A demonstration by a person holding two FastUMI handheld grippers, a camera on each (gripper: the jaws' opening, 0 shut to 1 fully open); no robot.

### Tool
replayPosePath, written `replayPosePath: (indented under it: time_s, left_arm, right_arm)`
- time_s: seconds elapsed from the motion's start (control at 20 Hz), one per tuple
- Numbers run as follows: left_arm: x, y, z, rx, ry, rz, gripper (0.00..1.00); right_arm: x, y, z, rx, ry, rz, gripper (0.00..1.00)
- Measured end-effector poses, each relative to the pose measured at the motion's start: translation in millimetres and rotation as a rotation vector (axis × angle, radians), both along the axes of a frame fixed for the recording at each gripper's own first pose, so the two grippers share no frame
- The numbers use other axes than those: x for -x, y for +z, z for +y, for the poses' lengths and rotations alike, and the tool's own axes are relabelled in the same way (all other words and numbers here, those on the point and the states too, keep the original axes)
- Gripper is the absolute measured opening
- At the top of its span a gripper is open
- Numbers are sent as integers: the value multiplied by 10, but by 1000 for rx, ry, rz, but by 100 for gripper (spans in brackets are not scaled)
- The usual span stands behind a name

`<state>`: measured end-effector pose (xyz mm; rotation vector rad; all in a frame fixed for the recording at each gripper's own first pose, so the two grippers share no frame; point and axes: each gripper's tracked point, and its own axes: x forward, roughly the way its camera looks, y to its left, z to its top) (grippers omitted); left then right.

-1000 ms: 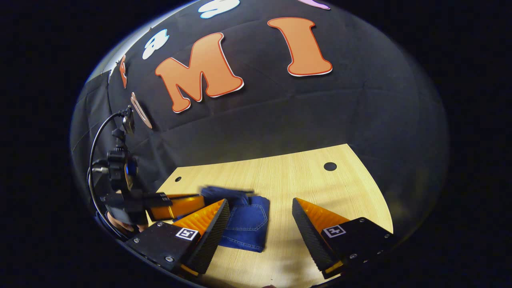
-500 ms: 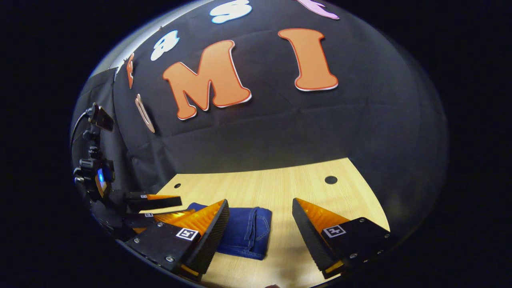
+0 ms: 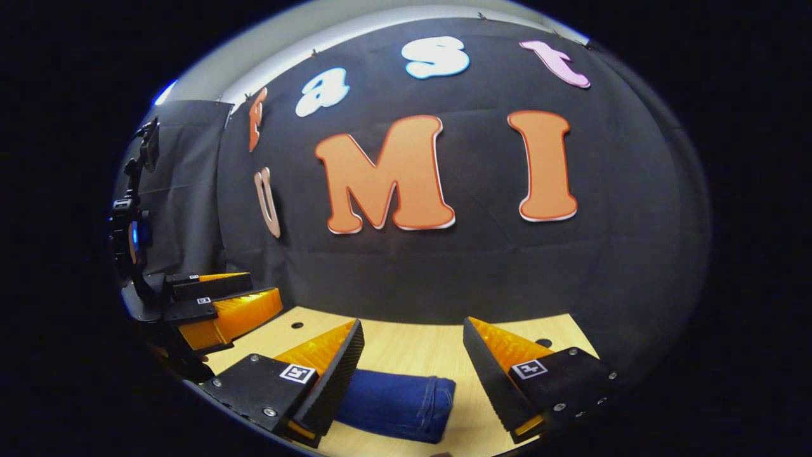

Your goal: Grasp the waist and the cuffs of the jeans and fold them to make the two legs overlap; first hold the waist and fold one-third of the jeans toward the cuffs, then hold the cuffs and fold the remaining one-third in the same direction to finish folding.

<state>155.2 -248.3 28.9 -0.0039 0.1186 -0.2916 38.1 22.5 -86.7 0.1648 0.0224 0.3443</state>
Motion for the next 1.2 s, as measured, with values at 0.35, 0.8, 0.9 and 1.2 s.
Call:
replayPosePath:
  time_s: [0.35,0.8,0.9,1.2]
  left_arm:
    - [-94,51,72,22,106,-76,96]
    - [-141,-102,68,72,168,-20,97]
    - [-147,-104,137,55,192,-33,97]
    - [-71,-146,193,44,196,-9,97]
  right_arm:
    - [134,127,130,30,-2,-103,97]
    - [140,50,229,7,9,-84,96]
    - [141,39,219,15,6,-88,100]
    - [177,-87,248,8,41,-31,97]
